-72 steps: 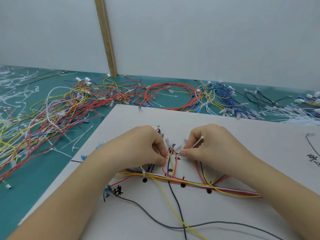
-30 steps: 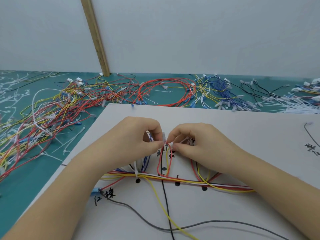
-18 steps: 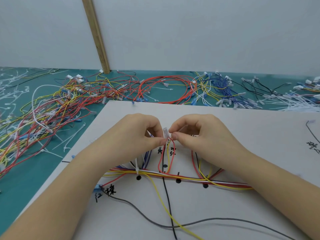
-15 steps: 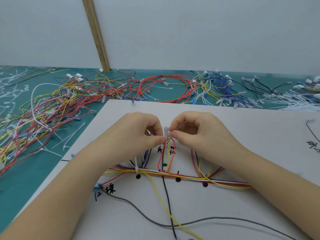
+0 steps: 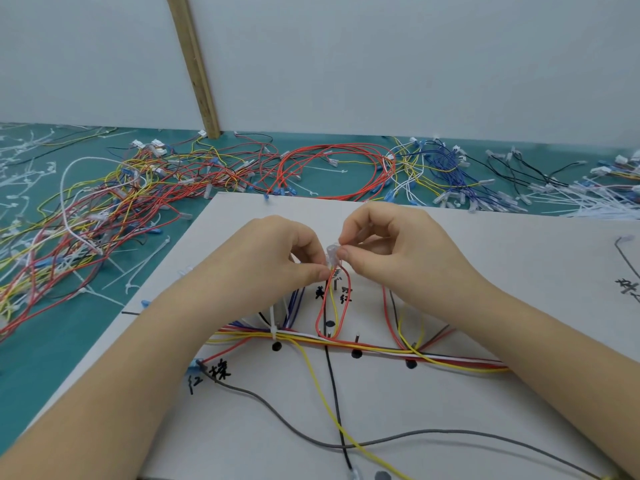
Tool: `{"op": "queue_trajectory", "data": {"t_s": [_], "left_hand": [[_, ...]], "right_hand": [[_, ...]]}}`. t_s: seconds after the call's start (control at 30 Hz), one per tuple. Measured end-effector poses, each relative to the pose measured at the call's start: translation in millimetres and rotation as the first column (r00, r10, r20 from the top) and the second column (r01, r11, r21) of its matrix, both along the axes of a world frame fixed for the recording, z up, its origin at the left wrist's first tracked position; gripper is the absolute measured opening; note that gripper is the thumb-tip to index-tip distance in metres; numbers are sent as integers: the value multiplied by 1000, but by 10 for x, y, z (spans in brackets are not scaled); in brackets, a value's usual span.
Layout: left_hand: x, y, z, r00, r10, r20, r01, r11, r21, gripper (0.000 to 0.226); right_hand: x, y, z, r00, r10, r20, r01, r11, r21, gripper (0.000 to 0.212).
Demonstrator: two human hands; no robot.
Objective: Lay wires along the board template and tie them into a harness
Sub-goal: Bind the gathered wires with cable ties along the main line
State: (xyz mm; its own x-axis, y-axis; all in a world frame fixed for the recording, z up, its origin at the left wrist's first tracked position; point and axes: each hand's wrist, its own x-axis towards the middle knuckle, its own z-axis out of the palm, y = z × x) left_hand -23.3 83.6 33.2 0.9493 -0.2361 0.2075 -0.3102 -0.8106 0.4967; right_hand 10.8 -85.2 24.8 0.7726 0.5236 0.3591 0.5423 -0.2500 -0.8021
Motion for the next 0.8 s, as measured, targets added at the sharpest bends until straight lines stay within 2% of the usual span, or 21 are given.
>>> {"op": "queue_trajectory", "data": {"t_s": [0.23,0.53,0.8], "left_hand": [[2,3,7,1000,20,-18,-20,1000,3,28],[-34,-14,54,998,-16,-53,15,1000,-19,19],[-38,-20,52,997,-5,-73,3,999,-32,25]], "right_hand": [[0,-36,-3,999,-31,34,34,995,-97,28],[-48,-62,17,994,-13,109,27,992,-127,36],[-58,-64,-8,980,-18,198,53,983,-175,34]]}}
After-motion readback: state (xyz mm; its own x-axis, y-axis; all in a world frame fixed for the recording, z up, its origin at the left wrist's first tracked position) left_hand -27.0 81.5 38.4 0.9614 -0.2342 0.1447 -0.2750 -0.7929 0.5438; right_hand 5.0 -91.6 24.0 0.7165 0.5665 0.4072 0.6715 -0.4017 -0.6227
